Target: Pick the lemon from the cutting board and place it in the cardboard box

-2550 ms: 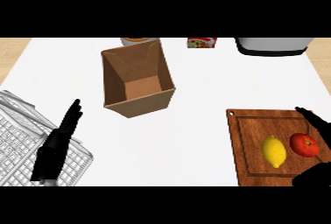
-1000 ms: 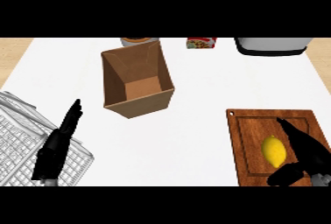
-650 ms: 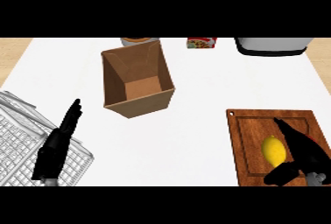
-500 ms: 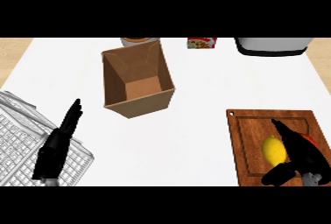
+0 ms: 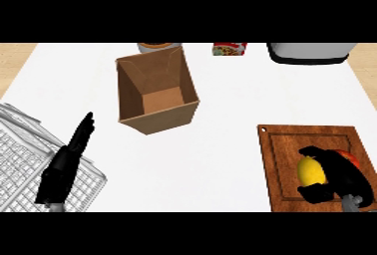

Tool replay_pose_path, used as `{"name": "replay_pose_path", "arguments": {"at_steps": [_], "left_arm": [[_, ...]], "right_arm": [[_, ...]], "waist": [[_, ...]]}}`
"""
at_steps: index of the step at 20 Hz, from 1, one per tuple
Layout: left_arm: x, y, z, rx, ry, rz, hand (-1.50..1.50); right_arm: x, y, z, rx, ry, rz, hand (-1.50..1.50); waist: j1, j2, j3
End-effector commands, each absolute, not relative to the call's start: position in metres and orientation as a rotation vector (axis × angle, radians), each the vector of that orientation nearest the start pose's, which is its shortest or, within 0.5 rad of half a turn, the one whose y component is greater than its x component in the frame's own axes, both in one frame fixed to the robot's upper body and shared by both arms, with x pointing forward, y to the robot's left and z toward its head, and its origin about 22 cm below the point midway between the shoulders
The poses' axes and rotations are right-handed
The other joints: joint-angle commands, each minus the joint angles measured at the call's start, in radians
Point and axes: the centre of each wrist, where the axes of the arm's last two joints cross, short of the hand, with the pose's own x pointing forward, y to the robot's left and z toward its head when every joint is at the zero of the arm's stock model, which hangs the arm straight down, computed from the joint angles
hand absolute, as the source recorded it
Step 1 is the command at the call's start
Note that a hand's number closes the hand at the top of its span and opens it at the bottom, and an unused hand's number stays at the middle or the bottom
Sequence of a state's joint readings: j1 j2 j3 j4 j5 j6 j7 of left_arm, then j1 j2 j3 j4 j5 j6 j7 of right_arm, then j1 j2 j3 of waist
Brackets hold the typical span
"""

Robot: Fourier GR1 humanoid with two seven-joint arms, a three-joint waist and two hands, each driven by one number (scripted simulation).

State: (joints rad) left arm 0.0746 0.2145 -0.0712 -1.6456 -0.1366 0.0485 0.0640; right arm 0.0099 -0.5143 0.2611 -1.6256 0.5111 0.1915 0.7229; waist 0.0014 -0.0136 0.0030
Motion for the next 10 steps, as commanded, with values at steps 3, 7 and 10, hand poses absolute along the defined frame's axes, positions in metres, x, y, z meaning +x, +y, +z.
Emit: {"name": "replay_pose_path", "arguments": {"at_steps": [3, 7, 10], "left_arm": [[0.23, 0.284, 0.012, 0.378, -1.439, -0.198, 0.0], [0.223, 0.29, 0.001, 0.398, -1.442, -0.206, 0.0], [0.226, 0.298, 0.012, 0.377, -1.44, -0.199, 0.0]], "right_arm": [[0.242, -0.286, 0.017, -0.919, -0.745, 0.887, 1.5], [0.233, -0.285, 0.024, -1.013, -0.786, 0.89, 1.5], [0.229, -0.287, 0.035, -1.045, -0.832, 0.886, 1.5]], "waist": [[0.003, 0.015, -0.003], [-0.002, 0.014, -0.003], [-0.004, 0.013, -0.003]]}}
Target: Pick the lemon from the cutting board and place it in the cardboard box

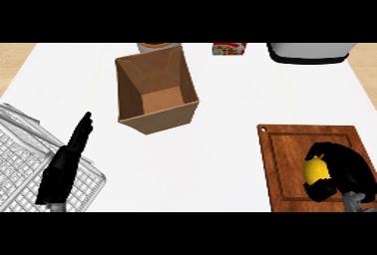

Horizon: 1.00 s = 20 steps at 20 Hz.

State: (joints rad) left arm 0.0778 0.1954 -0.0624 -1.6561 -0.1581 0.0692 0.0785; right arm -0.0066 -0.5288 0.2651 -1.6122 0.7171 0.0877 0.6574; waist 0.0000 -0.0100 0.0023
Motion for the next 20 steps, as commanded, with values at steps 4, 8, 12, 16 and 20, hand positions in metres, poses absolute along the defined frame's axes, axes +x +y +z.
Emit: {"name": "replay_pose_path", "arguments": {"at_steps": [4, 8, 12, 16, 20], "left_arm": [[0.237, 0.275, 0.005, 0.384, -1.446, -0.2, 0.0], [0.228, 0.289, 0.011, 0.389, -1.44, -0.188, 0.0], [0.233, 0.283, 0.013, 0.392, -1.451, -0.193, 0.0], [0.237, 0.283, 0.001, 0.399, -1.442, -0.198, 0.0], [0.226, 0.283, 0.013, 0.385, -1.452, -0.198, 0.0]], "right_arm": [[0.227, -0.259, 0.031, -1.113, -0.87, 0.84, 1.5], [0.205, -0.16, 0.038, -1.151, -0.864, 0.773, 1.5], [0.192, -0.136, 0.059, -1.28, -0.877, 0.781, 1.5], [0.193, -0.116, 0.086, -1.265, -0.96, 0.714, 1.5], [0.175, -0.104, 0.12, -1.152, -1.302, 0.602, 1.5]], "waist": [[-0.005, 0.01, -0.003], [-0.002, 0.007, -0.004], [-0.007, 0.007, -0.004], [-0.006, 0.009, -0.003], [-0.003, 0.006, -0.003]]}}
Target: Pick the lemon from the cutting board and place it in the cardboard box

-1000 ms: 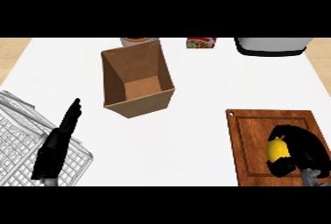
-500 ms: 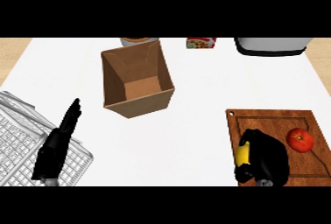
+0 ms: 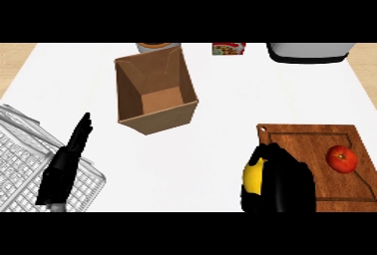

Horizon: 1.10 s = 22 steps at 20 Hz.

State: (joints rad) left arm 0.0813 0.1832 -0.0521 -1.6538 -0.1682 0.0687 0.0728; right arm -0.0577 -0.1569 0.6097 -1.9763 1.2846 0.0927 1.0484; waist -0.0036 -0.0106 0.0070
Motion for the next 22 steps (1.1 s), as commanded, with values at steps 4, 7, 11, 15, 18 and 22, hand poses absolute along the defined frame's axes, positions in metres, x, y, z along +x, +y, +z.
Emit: {"name": "replay_pose_path", "arguments": {"at_steps": [4, 7, 11, 15, 18, 22], "left_arm": [[0.219, 0.284, 0.011, 0.386, -1.47, -0.194, 0.0], [0.24, 0.275, 0.02, 0.353, -1.44, -0.21, 0.0], [0.244, 0.281, 0.006, 0.371, -1.449, -0.201, 0.0], [0.241, 0.275, 0.012, 0.351, -1.455, -0.202, 0.0], [0.232, 0.276, 0.005, 0.345, -1.448, -0.219, 0.0], [0.239, 0.282, 0.018, 0.361, -1.476, -0.233, 0.0]], "right_arm": [[0.18, -0.089, 0.156, -1.041, -1.496, 0.551, 1.5], [0.188, -0.074, 0.172, -1.018, -1.584, 0.56, 1.5], [0.206, -0.061, 0.194, -0.967, -1.653, 0.553, 1.5], [0.242, -0.032, 0.212, -0.993, -1.624, 0.527, 1.5], [0.258, -0.019, 0.211, -0.99, -1.573, 0.556, 1.5], [0.303, -0.011, 0.212, -0.977, -1.536, 0.547, 1.5]], "waist": [[0.013, 0.009, -0.007], [0.011, 0.012, -0.007], [0.012, 0.013, -0.008], [0.028, 0.015, -0.009], [0.029, 0.014, -0.008], [0.043, 0.019, -0.008]]}}
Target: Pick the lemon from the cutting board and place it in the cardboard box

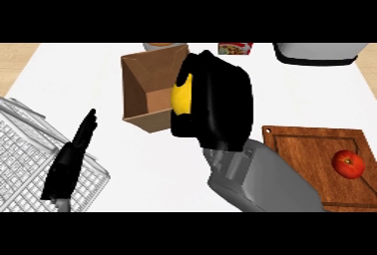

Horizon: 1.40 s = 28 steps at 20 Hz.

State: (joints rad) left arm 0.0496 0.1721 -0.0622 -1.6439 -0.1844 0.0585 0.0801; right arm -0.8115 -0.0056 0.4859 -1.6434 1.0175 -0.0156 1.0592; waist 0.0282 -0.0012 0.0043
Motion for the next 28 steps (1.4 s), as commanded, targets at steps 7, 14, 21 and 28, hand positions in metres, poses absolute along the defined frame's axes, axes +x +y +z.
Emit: {"name": "replay_pose_path", "arguments": {"at_steps": [7, 14, 21, 28], "left_arm": [[0.249, 0.281, 0.013, 0.349, -1.477, -0.219, 0.0], [0.247, 0.26, 0.011, 0.343, -1.488, -0.251, 0.0], [0.244, 0.256, 0.007, 0.316, -1.481, -0.245, 0.0], [0.242, 0.262, 0.012, 0.345, -1.476, -0.259, 0.0]], "right_arm": [[0.357, -0.009, 0.181, -0.924, -1.431, 0.599, 1.5], [0.391, 0.0, 0.163, -0.945, -1.304, 0.588, 1.5], [0.405, -0.01, 0.131, -0.889, -1.299, 0.493, -1.5], [0.417, -0.019, 0.147, -0.833, -1.5, 0.171, -1.5]], "waist": [[0.02, 0.019, -0.006], [0.041, 0.022, -0.006], [0.06, 0.025, -0.006], [0.037, 0.023, -0.004]]}}
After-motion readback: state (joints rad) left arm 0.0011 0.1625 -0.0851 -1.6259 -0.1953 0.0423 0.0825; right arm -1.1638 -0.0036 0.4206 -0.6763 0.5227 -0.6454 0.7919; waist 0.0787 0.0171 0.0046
